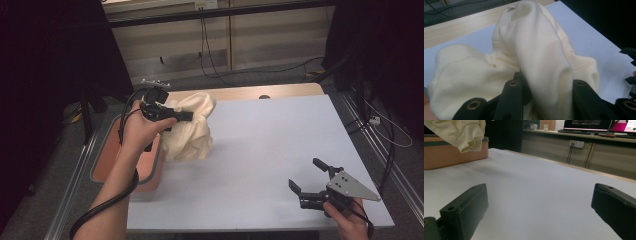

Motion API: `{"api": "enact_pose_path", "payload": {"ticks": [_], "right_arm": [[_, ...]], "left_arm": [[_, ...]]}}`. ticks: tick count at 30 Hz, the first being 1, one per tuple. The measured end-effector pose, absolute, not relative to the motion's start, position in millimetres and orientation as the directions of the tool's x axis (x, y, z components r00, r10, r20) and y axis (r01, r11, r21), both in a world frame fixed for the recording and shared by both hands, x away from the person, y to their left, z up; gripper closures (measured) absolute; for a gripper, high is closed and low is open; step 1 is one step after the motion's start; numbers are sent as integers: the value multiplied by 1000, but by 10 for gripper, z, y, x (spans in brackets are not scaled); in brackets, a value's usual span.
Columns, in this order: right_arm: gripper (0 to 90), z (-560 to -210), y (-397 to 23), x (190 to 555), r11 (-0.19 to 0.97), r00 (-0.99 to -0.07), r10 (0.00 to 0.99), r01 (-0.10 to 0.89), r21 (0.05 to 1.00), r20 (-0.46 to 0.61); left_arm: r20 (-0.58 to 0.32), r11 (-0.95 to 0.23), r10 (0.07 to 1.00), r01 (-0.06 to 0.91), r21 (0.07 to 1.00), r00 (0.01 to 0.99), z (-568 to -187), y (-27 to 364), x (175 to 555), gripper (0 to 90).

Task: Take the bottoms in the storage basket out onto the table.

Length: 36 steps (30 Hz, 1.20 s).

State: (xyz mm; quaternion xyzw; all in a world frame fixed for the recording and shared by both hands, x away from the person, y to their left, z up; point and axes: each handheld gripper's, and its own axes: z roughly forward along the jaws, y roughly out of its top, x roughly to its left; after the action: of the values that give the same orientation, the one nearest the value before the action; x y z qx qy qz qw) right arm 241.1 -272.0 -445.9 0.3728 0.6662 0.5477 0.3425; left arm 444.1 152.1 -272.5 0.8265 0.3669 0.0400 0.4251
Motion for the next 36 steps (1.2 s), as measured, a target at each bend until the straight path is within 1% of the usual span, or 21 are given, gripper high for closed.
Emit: {"api": "enact_pose_path", "payload": {"ticks": [8, 23, 36], "right_arm": [[5, -4459, -2721, 2409, 120, -484, 874, 122, 985, -47], [5, -4458, -2721, 2409, 122, -485, 873, 119, 985, -50], [4, -4458, -2720, 2407, 122, -485, 873, 119, 985, -49]], "left_arm": [[-240, -390, 619, 558, 732, 748, -2772, 1442, 4412, 734], [-250, -369, 601, 541, 756, 759, -2910, 1348, 4360, 733], [-242, -378, 592, 530, 759, 769, -3067, 1292, 4319, 732]]}}
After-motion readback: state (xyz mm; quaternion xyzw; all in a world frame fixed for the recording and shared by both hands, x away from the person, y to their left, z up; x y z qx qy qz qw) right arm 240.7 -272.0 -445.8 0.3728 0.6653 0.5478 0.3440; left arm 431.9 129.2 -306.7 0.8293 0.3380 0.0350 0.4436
